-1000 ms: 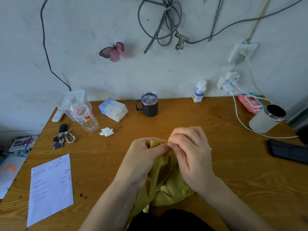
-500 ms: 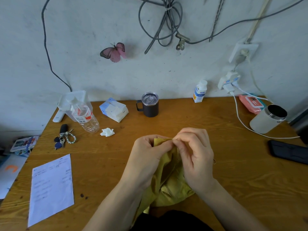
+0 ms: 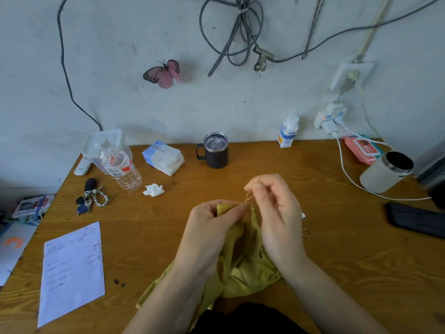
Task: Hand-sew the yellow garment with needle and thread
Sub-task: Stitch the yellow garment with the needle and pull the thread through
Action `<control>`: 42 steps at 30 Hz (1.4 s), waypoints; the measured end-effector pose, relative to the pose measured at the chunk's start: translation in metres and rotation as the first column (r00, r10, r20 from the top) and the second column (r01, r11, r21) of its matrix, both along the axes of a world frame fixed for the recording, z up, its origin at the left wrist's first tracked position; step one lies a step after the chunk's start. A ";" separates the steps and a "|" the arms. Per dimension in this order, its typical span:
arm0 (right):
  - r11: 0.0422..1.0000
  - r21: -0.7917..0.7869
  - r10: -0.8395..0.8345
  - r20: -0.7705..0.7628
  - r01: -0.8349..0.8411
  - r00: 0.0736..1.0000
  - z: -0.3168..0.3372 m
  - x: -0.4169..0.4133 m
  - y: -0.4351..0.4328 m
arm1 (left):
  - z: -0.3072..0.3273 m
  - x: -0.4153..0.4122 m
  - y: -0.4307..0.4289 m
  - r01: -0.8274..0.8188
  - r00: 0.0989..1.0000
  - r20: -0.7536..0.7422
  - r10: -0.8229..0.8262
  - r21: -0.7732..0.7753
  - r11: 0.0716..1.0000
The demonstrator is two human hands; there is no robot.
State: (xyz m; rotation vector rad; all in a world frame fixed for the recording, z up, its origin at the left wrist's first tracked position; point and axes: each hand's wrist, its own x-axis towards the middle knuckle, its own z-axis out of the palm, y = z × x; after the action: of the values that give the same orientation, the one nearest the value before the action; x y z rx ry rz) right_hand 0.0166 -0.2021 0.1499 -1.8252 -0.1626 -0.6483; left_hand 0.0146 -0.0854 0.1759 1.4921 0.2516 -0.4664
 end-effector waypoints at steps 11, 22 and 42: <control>0.470 0.882 0.420 -0.209 -0.015 0.883 0.013 0.004 -0.039 | 0.000 0.007 0.017 -0.079 0.997 -0.005 0.079 -0.070 0.994; 0.372 0.912 0.260 -0.282 0.174 0.924 -0.004 0.002 -0.084 | 0.008 0.013 0.032 -0.152 0.988 -0.004 0.153 -0.100 0.983; 0.257 0.891 0.070 -0.403 0.374 0.913 -0.023 -0.002 -0.121 | 0.006 0.020 0.041 -0.218 0.975 0.014 0.220 -0.090 0.972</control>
State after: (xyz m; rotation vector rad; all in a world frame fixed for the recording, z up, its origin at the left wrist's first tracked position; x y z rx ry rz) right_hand 0.0145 -0.3231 0.1272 -0.6576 0.6087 -0.3457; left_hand 0.0342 -0.0447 0.1815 1.3644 0.3682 -0.2792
